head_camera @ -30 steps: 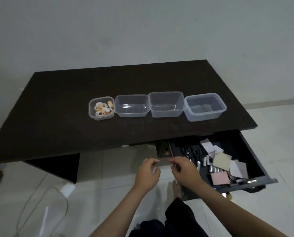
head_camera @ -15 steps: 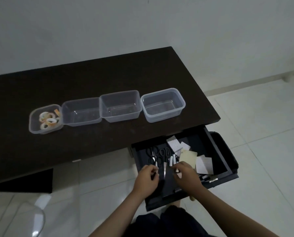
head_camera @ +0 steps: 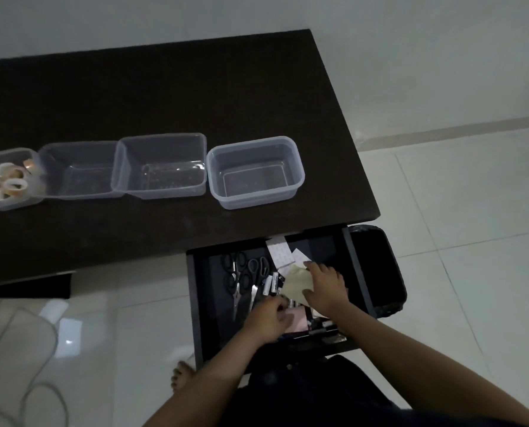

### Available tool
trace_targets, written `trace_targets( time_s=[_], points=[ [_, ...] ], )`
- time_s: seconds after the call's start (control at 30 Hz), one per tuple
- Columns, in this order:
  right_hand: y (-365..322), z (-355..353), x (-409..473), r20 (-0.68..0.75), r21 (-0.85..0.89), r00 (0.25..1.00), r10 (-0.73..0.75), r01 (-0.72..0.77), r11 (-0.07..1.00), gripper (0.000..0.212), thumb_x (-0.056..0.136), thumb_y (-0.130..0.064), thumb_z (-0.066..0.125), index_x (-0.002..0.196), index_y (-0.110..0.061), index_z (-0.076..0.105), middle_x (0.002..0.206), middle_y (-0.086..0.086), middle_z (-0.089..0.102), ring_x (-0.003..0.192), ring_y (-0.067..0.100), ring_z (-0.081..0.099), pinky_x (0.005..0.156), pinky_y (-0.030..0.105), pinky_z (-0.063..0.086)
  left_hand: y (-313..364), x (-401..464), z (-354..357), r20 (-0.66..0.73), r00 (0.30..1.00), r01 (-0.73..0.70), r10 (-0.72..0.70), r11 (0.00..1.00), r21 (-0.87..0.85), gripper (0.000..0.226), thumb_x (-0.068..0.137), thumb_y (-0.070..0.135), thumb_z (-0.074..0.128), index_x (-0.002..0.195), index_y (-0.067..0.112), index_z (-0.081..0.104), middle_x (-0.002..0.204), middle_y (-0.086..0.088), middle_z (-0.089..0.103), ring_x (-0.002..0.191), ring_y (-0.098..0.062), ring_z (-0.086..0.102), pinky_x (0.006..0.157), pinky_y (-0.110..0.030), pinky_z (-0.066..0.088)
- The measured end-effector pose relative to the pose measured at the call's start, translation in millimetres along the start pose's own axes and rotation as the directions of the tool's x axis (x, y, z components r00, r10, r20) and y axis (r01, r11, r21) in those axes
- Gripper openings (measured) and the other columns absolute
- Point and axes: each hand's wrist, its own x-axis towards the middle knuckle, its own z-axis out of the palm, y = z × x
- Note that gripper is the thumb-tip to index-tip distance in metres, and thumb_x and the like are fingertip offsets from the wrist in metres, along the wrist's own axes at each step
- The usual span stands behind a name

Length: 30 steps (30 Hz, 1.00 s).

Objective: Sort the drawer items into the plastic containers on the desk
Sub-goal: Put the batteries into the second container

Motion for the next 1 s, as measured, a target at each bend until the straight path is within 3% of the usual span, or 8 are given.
trace_targets(
  time_s=[0.07, 0.2, 0.3, 0.4, 0.53, 0.73, 0.87, 1.0],
  points=[
    [8, -1, 3, 0.018, 0.027, 1.0, -0.02, 0.019, 0.999, 0.06, 0.079, -0.019, 0.061, 0.133, -0.022, 0.035, 0.129, 0.007, 0.049, 0.115, 0.032, 0.05, 0.097, 0.041, 0.039, 3, 3, 9, 0.016, 0.999, 0.046, -0.047, 0.997, 0.055, 0.028, 0.083, 0.031, 0.06, 0.107, 0.018, 0.06, 0.116, -0.008, 0.058, 0.106, -0.027, 0.057, 0.085, -0.026, 0.044],
    [20, -7, 4, 0.036, 0.243, 0.996, -0.086, 0.074, 0.967, 0.053, 0.077, -0.009, 0.061, 0.125, -0.015, 0.039, 0.12, 0.011, 0.046, 0.093, 0.036, 0.058, 0.076, 0.04, 0.049, 1, 8, 17, -0.051, 0.995, 0.084, -0.08, 0.993, 0.08, 0.026, 0.075, 0.023, 0.063, 0.101, 0.02, 0.062, 0.112, -0.006, 0.058, 0.103, -0.028, 0.058, 0.084, -0.027, 0.046],
    [26, -15, 5, -0.046, 0.3, 0.989, -0.144, 0.151, 0.942, 0.045, 0.079, -0.006, 0.062, 0.12, -0.01, 0.044, 0.107, 0.009, 0.046, 0.083, 0.032, 0.056, 0.07, 0.035, 0.045, 2, 10, 18, -0.049, 0.996, 0.082, -0.08, 0.996, 0.033, 0.027, 0.073, 0.02, 0.069, 0.099, 0.019, 0.061, 0.107, -0.004, 0.061, 0.097, -0.022, 0.059, 0.073, -0.023, 0.04],
    [28, -22, 6, -0.176, 0.356, 0.98, -0.098, 0.156, 0.921, 0.035, 0.083, -0.004, 0.059, 0.115, -0.008, 0.048, 0.099, 0.003, 0.041, 0.074, 0.02, 0.046, 0.066, 0.032, 0.04, 0, 7, 18, -0.034, 0.998, 0.053, -0.054, 0.998, -0.027, 0.021, 0.076, 0.015, 0.069, 0.095, 0.017, 0.06, 0.097, -0.001, 0.054, 0.086, -0.018, 0.055, 0.07, -0.025, 0.04],
    [27, -25, 8, -0.294, 0.406, 0.955, -0.028, 0.151, 0.901, 0.024, 0.087, -0.005, 0.056, 0.111, -0.005, 0.05, 0.104, 0.011, 0.044, 0.074, 0.019, 0.045, 0.065, 0.03, 0.039, -10, -1, 6, -0.089, 0.994, 0.051, -0.066, 0.985, -0.164, 0.014, 0.077, 0.009, 0.066, 0.085, 0.019, 0.061, 0.089, 0.001, 0.057, 0.078, -0.015, 0.056, 0.068, -0.029, 0.047],
    [19, -23, 12, -0.416, 0.483, 0.905, 0.084, 0.142, 0.864, 0.011, 0.093, -0.007, 0.047, 0.102, -0.001, 0.05, 0.107, 0.017, 0.045, 0.073, 0.022, 0.044, 0.066, 0.031, 0.038, -29, -5, -31, -0.312, 0.923, 0.095, -0.223, 0.921, -0.378, 0.021, 0.083, -0.001, 0.063, 0.085, 0.02, 0.06, 0.086, 0.003, 0.059, 0.087, -0.016, 0.058, 0.076, -0.024, 0.045],
    [18, -24, 12, -0.398, 0.506, 0.908, 0.132, 0.098, 0.857, 0.018, 0.092, -0.001, 0.043, 0.108, -0.001, 0.051, 0.114, 0.018, 0.044, 0.083, 0.024, 0.048, 0.072, 0.031, 0.04, -41, 1, -55, -0.449, 0.848, 0.117, -0.282, 0.925, -0.361, 0.022, 0.082, -0.007, 0.054, 0.096, 0.007, 0.064, 0.096, -0.012, 0.065, 0.092, -0.027, 0.061, 0.076, -0.026, 0.044],
    [23, -19, 6, -0.33, 0.37, 0.944, -0.004, 0.133, 0.919, 0.029, 0.089, -0.001, 0.045, 0.117, -0.007, 0.051, 0.125, 0.013, 0.044, 0.107, 0.03, 0.051, 0.082, 0.038, 0.048, -41, 4, -60, -0.497, 0.844, 0.139, -0.202, 0.977, -0.16, 0.037, 0.08, -0.007, 0.049, 0.114, 0.003, 0.061, 0.122, -0.016, 0.051, 0.111, -0.03, 0.053, 0.092, -0.028, 0.041]
  ],
)
